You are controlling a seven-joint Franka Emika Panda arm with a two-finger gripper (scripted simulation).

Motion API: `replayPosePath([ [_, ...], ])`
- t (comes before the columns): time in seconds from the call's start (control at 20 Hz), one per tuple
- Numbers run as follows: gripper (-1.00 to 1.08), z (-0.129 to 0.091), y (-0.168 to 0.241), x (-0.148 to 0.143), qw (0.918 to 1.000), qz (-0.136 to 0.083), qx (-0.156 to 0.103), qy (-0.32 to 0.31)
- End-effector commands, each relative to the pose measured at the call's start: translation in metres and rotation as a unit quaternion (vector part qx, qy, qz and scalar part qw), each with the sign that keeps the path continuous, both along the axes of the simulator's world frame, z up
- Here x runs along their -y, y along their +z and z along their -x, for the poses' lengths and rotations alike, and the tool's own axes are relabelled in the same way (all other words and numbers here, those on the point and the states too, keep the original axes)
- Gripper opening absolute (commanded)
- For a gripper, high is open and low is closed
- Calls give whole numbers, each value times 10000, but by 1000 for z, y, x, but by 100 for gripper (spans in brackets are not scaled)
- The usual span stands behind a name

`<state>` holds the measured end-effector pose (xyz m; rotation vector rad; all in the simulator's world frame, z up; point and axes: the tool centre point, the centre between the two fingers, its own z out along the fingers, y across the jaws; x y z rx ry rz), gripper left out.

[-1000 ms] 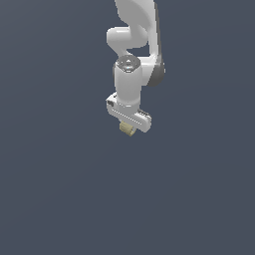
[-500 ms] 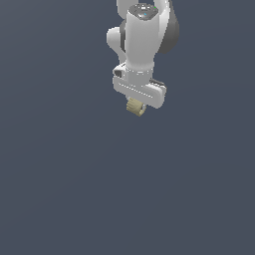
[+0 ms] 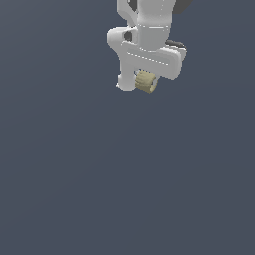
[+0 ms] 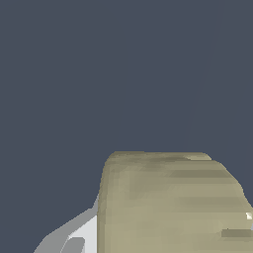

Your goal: Pick up the object and move it to a goal position.

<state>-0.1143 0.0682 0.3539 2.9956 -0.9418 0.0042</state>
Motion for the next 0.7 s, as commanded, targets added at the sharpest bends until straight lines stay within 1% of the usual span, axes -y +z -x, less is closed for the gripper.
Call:
replayPosePath([
  [0.0, -100, 4, 19, -6, 10000, -1, -8, 0],
  [0.3, -100, 9, 50, -17, 10000, -5, -9, 2],
  [0.65, -100, 10, 63, -21, 10000, -10, -11, 4],
])
